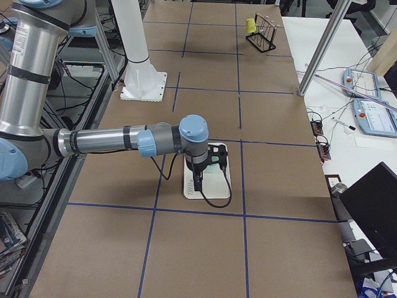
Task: Left arm grabs green cup and hands to right arm on tray
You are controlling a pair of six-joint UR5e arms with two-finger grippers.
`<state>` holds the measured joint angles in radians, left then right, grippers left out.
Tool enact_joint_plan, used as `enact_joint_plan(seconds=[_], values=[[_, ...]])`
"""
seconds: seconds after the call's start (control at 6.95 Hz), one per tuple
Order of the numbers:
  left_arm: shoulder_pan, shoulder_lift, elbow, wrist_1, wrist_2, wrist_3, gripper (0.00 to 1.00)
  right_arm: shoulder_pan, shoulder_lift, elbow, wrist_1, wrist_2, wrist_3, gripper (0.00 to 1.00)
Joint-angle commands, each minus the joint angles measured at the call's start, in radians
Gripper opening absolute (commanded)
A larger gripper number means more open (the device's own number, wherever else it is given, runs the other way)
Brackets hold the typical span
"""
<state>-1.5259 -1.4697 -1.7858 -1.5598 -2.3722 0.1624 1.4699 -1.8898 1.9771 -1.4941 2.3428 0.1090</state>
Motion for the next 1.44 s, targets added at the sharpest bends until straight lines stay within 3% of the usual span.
enact_joint_plan(seconds=[0.0, 0.43, 0.58, 1.29], values=[[-0.014, 0.008, 0.052, 0.084, -0.044, 0.012, 1.0, 0.021, -0.044, 0.011, -0.032, 0.003, -0.054, 1.0], [-0.014, 0.051, -0.012, 0.093, -0.045, 0.005, 1.0, 0.009, -0.072, 0.016, -0.035, -0.055, -0.107, 1.0], [-0.008, 0.039, -0.02, 0.153, -0.042, -0.033, 1.0, 0.009, -0.078, 0.011, -0.037, -0.056, -0.121, 1.0], [-0.007, 0.042, -0.021, 0.132, 0.018, -0.034, 1.0, 0.007, -0.055, 0.011, -0.034, -0.043, -0.12, 1.0]])
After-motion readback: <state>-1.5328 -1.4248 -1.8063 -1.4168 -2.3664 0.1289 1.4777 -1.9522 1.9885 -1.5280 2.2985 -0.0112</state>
